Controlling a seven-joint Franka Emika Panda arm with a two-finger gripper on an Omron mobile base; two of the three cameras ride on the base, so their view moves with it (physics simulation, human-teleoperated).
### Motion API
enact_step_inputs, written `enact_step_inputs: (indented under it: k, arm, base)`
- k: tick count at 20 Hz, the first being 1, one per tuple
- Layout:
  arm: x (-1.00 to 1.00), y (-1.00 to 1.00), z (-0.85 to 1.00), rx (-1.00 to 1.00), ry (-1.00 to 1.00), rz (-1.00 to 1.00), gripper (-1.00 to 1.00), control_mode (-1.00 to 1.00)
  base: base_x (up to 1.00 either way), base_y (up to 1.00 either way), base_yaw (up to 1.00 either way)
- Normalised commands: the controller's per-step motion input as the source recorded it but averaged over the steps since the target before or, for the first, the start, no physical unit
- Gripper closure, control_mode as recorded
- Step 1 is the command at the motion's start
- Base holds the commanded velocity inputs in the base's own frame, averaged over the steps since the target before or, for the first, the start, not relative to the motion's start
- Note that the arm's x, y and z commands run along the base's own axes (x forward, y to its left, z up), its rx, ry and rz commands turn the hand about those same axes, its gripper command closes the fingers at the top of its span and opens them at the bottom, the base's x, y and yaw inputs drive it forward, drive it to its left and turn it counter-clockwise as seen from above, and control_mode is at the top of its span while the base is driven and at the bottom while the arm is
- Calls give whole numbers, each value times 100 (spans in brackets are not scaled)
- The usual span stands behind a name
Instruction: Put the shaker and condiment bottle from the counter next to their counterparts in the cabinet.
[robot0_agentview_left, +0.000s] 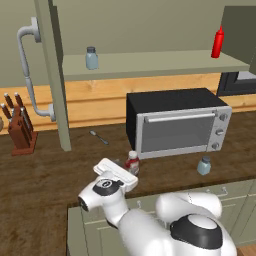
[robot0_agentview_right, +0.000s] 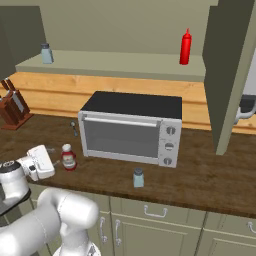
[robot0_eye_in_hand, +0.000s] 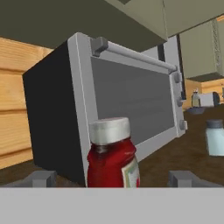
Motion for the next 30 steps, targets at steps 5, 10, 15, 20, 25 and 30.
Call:
enact_step_inputs:
  k: [5,10,15,20,25,30]
  arm:
    - [2,-2,-16,8,0,0,-100,-100]
    - [7,-14,-13,5,0,0,-100,-100]
    - [28,-19,-6,5,0,0,-100,-100]
    - [33,-13,-13,3,0,0,-100,-100]
    - [13,-5,-37,1,0,0,100,-100]
    - [-8,-28,-15,12,-1,1,100,-100]
  base:
    - [0,0,0]
    - [0,0,0]
    - [0,0,0]
    - [0,0,0]
    - [0,0,0]
    - [0,0,0]
